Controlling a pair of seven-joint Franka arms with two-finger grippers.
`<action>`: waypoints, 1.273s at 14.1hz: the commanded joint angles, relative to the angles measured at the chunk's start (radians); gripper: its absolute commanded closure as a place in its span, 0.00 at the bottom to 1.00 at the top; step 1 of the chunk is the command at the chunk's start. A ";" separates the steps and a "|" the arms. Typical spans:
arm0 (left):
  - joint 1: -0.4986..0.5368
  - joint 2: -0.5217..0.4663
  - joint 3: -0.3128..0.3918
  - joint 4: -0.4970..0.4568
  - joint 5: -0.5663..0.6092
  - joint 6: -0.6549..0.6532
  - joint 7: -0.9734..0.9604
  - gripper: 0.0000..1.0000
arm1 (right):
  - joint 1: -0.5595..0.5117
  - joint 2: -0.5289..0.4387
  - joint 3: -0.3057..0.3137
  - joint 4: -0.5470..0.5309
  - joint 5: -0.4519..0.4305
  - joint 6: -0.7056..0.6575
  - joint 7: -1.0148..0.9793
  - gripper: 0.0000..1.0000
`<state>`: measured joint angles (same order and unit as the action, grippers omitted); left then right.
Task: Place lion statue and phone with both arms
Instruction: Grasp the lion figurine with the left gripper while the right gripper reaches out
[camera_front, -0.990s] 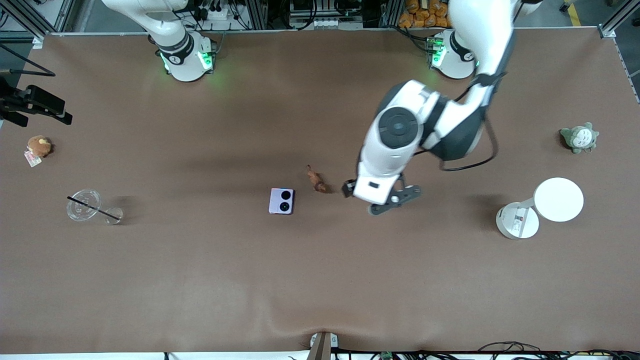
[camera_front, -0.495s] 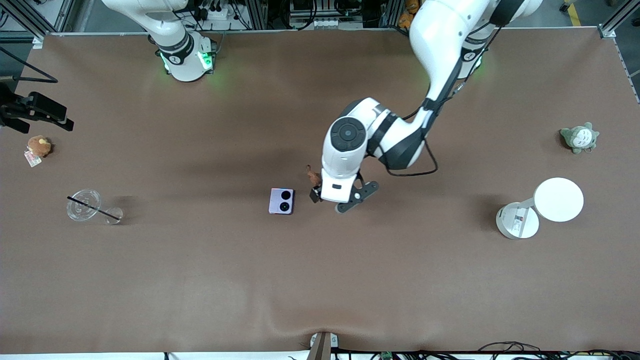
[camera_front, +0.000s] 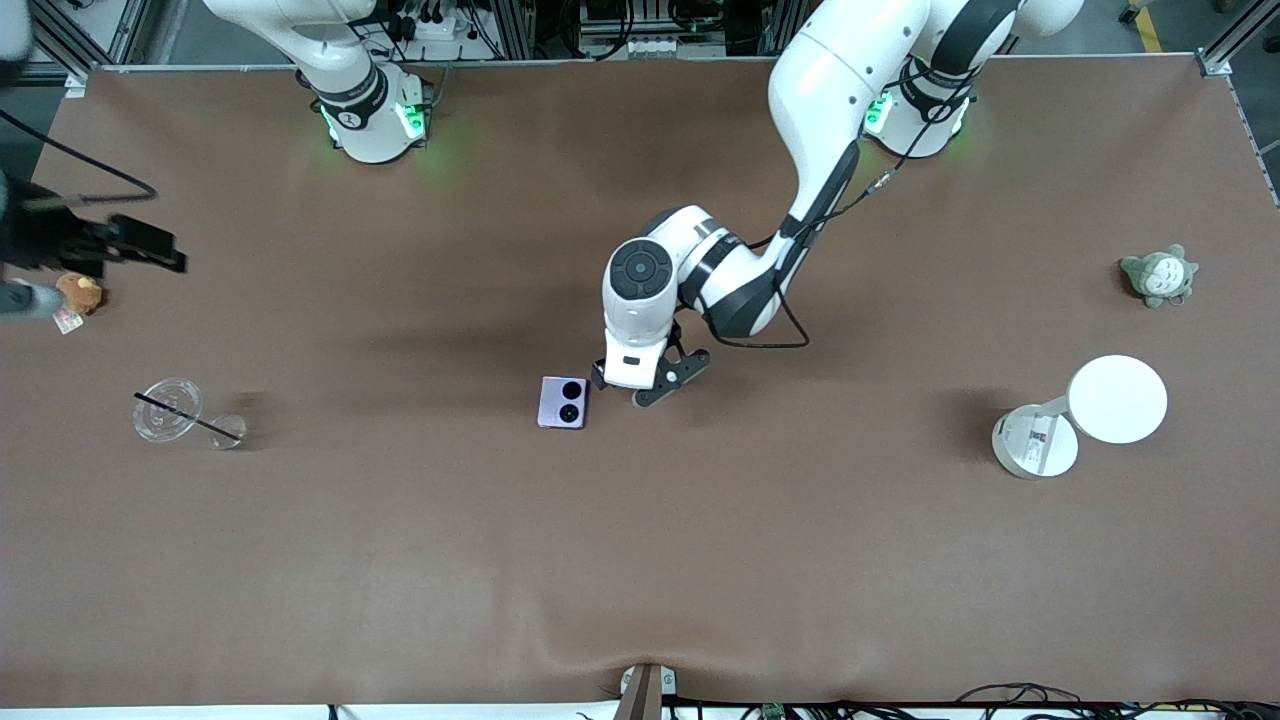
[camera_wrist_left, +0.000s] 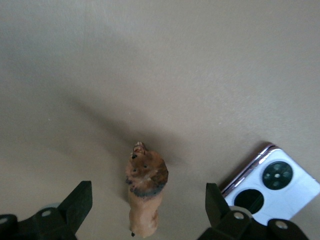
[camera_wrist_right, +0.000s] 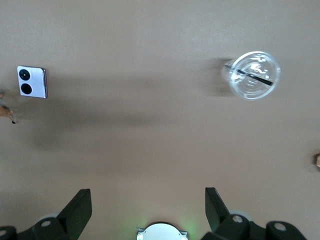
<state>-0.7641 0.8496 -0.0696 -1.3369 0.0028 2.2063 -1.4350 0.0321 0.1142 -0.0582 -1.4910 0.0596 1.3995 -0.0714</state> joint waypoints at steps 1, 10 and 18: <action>-0.029 0.016 0.022 0.022 0.026 0.007 -0.025 0.08 | 0.002 0.021 -0.003 0.017 0.058 -0.007 -0.013 0.00; -0.004 -0.026 0.022 0.022 0.164 -0.097 0.100 1.00 | 0.139 0.119 -0.002 0.008 0.094 0.140 0.234 0.00; 0.184 -0.234 0.019 -0.039 0.166 -0.335 0.649 1.00 | 0.340 0.329 -0.003 0.009 0.082 0.433 0.450 0.00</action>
<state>-0.6251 0.6971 -0.0427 -1.3037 0.1491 1.8997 -0.8973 0.3192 0.3935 -0.0515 -1.5002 0.1415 1.7792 0.3097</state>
